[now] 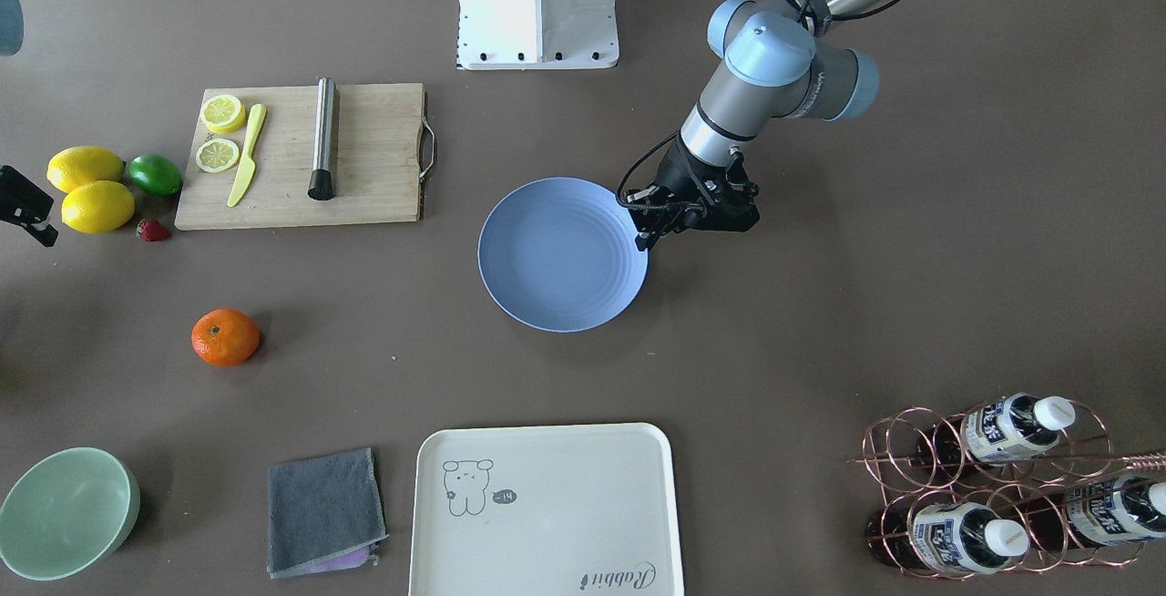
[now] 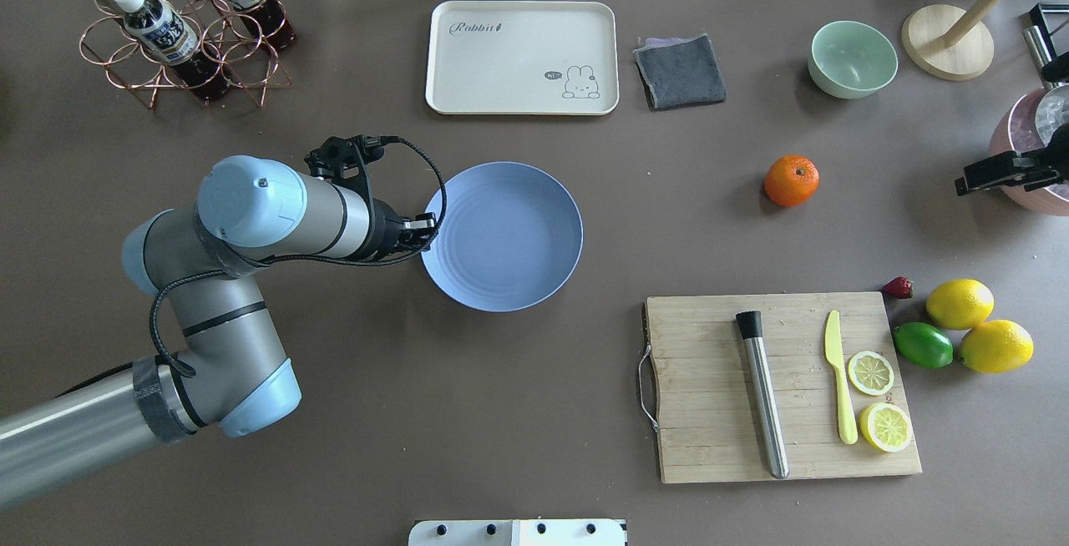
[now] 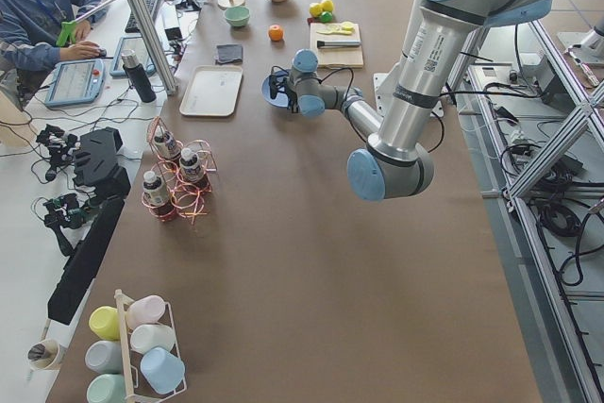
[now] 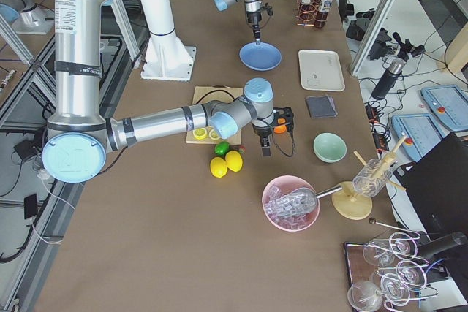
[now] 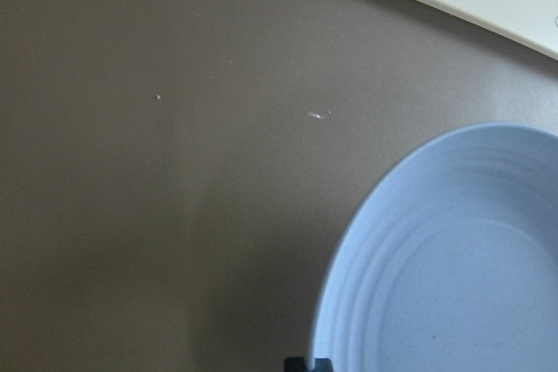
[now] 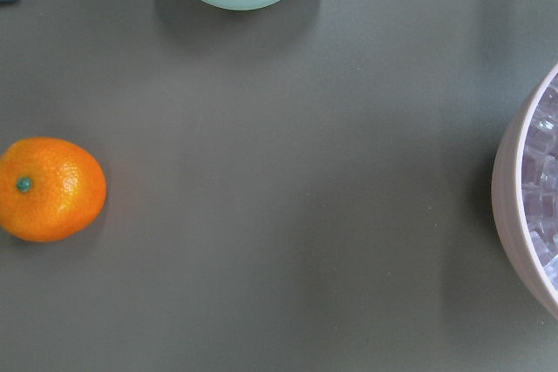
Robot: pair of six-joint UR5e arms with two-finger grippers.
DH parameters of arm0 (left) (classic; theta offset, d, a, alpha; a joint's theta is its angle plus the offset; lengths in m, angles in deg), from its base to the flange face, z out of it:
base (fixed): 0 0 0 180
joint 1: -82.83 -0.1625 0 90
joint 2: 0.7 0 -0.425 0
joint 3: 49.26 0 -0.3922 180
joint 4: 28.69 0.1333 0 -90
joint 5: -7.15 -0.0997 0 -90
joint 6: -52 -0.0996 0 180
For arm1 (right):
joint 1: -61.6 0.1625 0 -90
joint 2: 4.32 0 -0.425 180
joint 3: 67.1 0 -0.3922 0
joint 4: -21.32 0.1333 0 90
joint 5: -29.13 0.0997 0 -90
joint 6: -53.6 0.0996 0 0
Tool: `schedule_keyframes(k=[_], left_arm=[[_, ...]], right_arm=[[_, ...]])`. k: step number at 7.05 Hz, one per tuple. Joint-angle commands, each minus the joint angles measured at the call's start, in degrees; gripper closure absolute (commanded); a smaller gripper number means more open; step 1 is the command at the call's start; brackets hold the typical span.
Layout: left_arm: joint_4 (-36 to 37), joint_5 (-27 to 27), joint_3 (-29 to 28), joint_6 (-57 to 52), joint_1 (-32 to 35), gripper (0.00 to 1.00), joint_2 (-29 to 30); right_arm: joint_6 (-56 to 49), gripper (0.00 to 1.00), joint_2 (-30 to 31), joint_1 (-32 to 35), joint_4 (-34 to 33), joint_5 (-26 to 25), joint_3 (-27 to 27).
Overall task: Pick orange to plate
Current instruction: 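Push the blue plate with the left gripper toward the table center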
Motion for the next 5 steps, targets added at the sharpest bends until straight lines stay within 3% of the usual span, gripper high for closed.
schedule_keyframes(k=[1,2,3,4,5], left_arm=[[0.73,-3.22,-0.64,0.02,-2.17,1.00,0.43],[0.73,-3.31,-0.73,-0.07,-2.17,0.99,0.43],[0.65,-3.40,-0.73,-0.16,-2.17,0.23,0.34],[0.64,-3.40,-0.64,-0.25,-2.08,0.03,0.34],[0.64,-2.53,0.49,-0.60,-0.86,0.03,-0.18]], right_arm=[[0.09,0.01,0.00,-0.11,0.00,0.18,-0.09],[0.00,0.01,0.00,-0.28,0.00,0.10,-0.18],[0.09,0.01,-0.78,-0.54,-0.09,-0.08,-0.18],[1.57,0.01,-2.01,-1.16,-0.17,-0.25,-0.44],[2.89,0.02,-4.54,-2.12,-0.52,-0.26,-1.66]])
